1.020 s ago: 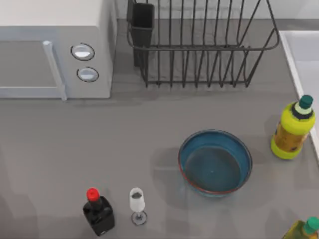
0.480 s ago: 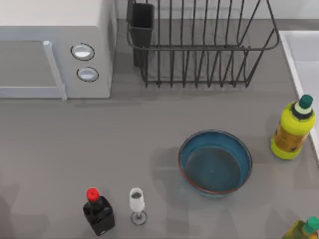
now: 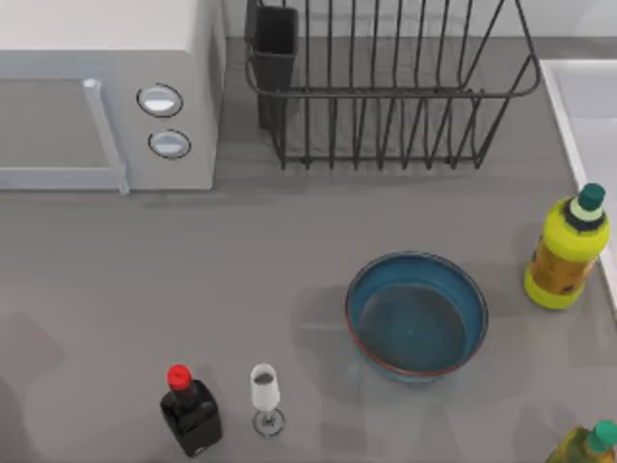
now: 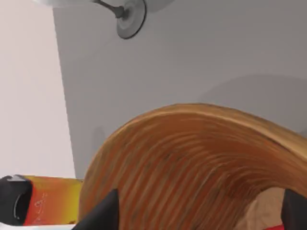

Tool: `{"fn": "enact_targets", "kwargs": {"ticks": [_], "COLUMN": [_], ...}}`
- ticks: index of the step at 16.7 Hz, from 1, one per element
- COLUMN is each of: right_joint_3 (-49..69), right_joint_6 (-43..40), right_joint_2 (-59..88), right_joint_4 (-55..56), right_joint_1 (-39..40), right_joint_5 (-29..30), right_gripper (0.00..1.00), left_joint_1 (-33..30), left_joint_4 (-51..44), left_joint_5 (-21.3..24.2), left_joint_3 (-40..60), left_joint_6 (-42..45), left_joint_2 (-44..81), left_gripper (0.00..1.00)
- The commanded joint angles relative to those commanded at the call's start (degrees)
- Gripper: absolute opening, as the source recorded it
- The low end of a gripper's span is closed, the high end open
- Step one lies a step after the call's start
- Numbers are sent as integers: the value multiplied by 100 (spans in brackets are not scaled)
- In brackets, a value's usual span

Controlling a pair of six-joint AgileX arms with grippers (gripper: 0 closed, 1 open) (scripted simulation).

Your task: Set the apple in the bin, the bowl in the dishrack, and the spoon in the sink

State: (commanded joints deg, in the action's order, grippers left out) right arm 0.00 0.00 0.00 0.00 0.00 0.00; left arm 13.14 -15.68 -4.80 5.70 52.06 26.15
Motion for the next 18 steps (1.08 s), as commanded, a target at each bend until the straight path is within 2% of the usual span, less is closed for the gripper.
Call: {"fn": "enact_targets", "kwargs": {"ticks": [4, 8, 12, 18], "right_joint_3": [0, 0, 0, 0], "right_joint_6": [0, 0, 0, 0], "right_joint_2": [0, 0, 0, 0], "right_joint_4": [0, 0, 0, 0], "right_joint_1": [0, 0, 0, 0], "right_joint_5": [0, 0, 0, 0], "right_gripper": [100, 100, 100, 100], "left_joint_1": [-556, -1037, -1298, -1314], "left_joint_4": [721, 1274, 1551, 1568], "left_joint_5": [218, 394, 475, 480], "left_joint_3": [-388, -538, -570, -570], "left_joint_6": [-2646, -4381, -5160, -5206], "left_joint_2": [-1167, -2105, -2585, -2614], "left_gripper": [100, 100, 100, 100]}}
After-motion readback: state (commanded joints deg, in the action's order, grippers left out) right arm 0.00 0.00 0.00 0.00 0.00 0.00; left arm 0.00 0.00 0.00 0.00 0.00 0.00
